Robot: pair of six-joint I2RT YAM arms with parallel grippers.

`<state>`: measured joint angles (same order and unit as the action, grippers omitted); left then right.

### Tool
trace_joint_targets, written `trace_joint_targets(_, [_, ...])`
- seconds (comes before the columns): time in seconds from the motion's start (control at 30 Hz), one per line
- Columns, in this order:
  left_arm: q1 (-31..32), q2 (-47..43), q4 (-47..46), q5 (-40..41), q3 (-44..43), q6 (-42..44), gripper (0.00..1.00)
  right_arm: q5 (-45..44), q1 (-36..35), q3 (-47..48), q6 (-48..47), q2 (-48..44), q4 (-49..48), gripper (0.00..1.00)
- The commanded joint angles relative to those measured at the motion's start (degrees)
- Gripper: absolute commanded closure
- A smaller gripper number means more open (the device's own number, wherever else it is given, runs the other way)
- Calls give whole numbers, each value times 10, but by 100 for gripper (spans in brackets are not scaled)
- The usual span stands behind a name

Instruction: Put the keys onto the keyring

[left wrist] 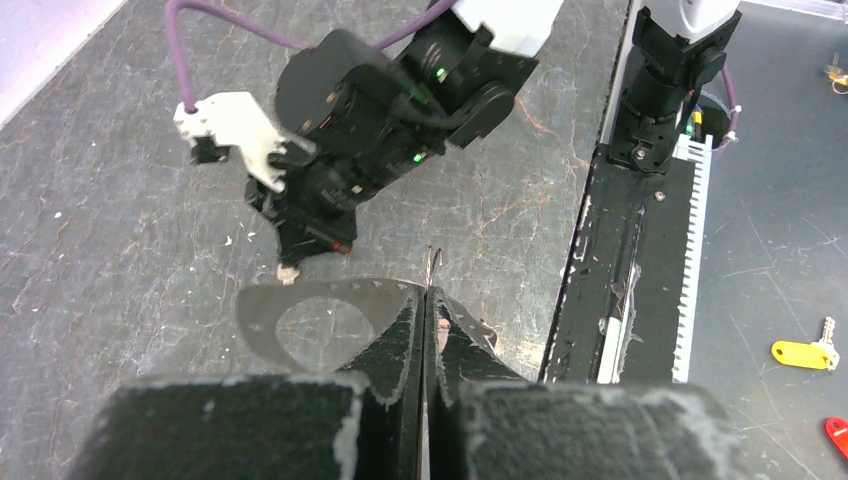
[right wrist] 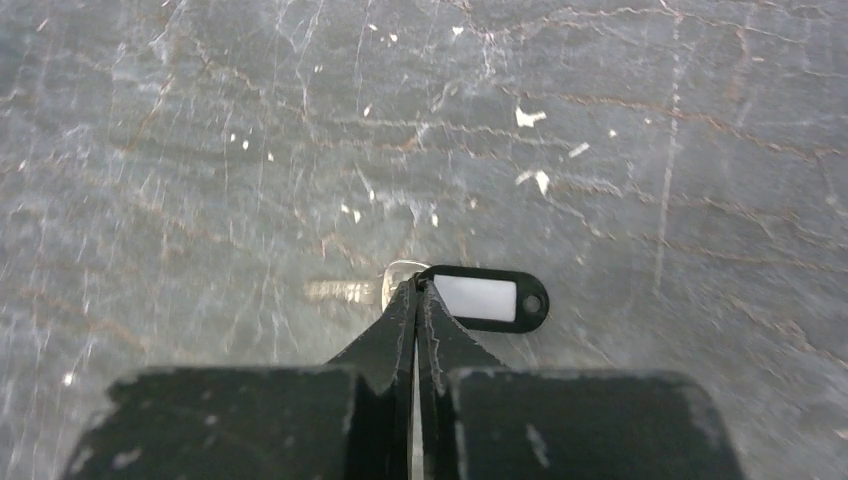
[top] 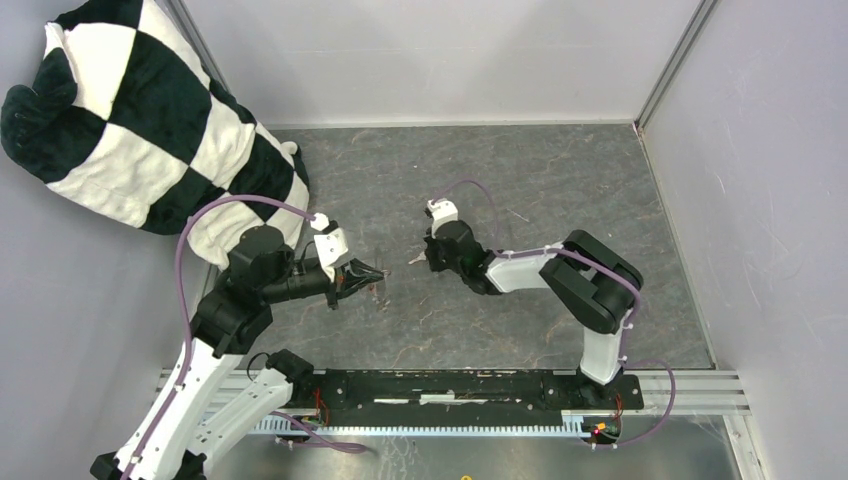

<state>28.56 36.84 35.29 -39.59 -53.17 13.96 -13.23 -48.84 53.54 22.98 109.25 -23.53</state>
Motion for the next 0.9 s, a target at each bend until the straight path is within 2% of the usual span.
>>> trace_joint_targets(0.0, [-4, 0, -40, -12, 1, -29, 98, 74, 23, -63, -32, -94, -94, 100])
trace_joint_targets(0.2, [-4, 5, -56, 9, 19, -41, 98, 235, 34, -137, -92, -225, -120, 99])
trace_joint_targets(0.37, [-4, 10, -60, 22, 29, -54, 98, 369, 33, -186, -125, -334, -93, 100])
trace_joint_targets(0.5, [-4, 10, -70, 14, 38, -70, 98, 422, 33, -231, -126, -418, -92, 99])
trace_joint_targets(0.67, [-4, 7, -88, 12, 55, -92, 98, 476, 30, -262, -84, -480, -118, 99])
trace_joint_targets(0.77, [-4, 8, -101, 16, 66, -110, 98, 480, 17, -264, -67, -500, -131, 99])
trace_joint_targets(0.87, [-4, 15, -108, 23, 70, -126, 98, 464, 10, -253, -78, -503, -99, 99])
